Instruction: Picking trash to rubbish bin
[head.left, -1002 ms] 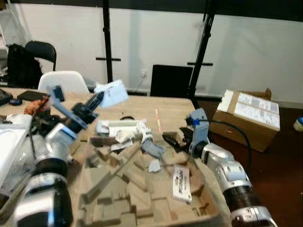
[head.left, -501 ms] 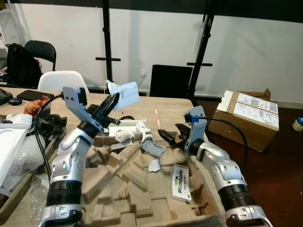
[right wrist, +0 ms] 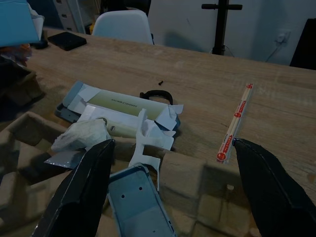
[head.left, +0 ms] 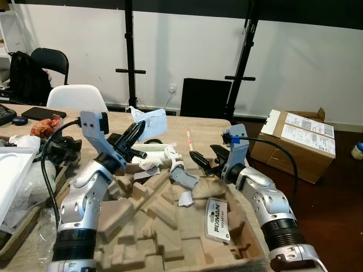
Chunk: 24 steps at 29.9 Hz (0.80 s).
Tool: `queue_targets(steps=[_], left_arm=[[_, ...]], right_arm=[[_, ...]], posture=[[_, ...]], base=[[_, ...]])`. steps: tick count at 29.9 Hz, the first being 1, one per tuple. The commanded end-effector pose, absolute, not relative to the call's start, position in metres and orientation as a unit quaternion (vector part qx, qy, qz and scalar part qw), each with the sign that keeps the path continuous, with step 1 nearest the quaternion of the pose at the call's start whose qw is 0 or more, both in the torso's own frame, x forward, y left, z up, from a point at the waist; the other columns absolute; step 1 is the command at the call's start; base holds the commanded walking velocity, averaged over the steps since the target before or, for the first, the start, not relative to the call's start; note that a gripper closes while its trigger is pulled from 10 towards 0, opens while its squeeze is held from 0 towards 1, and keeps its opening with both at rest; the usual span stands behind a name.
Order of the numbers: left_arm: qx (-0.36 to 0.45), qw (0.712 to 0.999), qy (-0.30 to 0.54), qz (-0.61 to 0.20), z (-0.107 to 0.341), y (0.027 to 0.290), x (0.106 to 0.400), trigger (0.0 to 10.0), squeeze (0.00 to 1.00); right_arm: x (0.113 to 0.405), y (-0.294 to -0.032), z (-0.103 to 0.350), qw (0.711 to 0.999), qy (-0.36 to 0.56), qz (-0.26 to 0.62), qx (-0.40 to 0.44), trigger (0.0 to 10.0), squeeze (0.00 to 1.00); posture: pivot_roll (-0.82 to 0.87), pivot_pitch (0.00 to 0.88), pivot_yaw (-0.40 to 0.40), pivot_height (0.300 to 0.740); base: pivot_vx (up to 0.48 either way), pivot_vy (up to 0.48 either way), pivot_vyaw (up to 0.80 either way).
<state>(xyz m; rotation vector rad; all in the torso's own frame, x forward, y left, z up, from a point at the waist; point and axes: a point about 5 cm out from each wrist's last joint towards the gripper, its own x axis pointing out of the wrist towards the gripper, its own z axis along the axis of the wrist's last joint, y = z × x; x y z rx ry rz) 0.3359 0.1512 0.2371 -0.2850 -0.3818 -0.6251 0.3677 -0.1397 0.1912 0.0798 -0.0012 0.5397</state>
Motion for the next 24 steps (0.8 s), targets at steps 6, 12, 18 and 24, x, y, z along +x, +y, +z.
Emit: queue_targets(steps=[6, 12, 18, 24], left_arm=[[-0.125, 0.924, -0.177, -0.315, 0.2373, 0.1448, 0.3334, 10.0, 0.00], [-0.125, 0.925, -0.172, -0.314, 0.2376, 0.1441, 0.3320, 10.0, 0.00], [-0.124, 0.926, -0.169, -0.315, 0.2369, 0.1448, 0.3319, 10.0, 0.00], [-0.123, 0.926, -0.167, -0.314, 0.2369, 0.1450, 0.3322, 10.0, 0.00]], right_arm=[[0.3666, -0.1381, 0.1882, 0.961, 0.003, 0.273, 0.034, 10.0, 0.00], [0.3662, -0.1381, 0.1877, 0.961, 0.004, 0.274, 0.032, 10.0, 0.00], [0.3656, -0.1385, 0.1871, 0.961, 0.005, 0.273, 0.031, 10.0, 0.00], [0.3656, -0.1388, 0.1870, 0.961, 0.005, 0.274, 0.031, 10.0, 0.00]], posture=[[0.04, 0.040, -0.052, 0.740], [0.04, 0.042, -0.051, 0.740], [0.04, 0.043, -0.050, 0.740], [0.04, 0.045, -0.052, 0.740]], base=[[-0.081, 0.000, 0.00], [-0.262, 0.000, 0.00], [-0.307, 0.000, 0.00], [-0.306, 0.000, 0.00]])
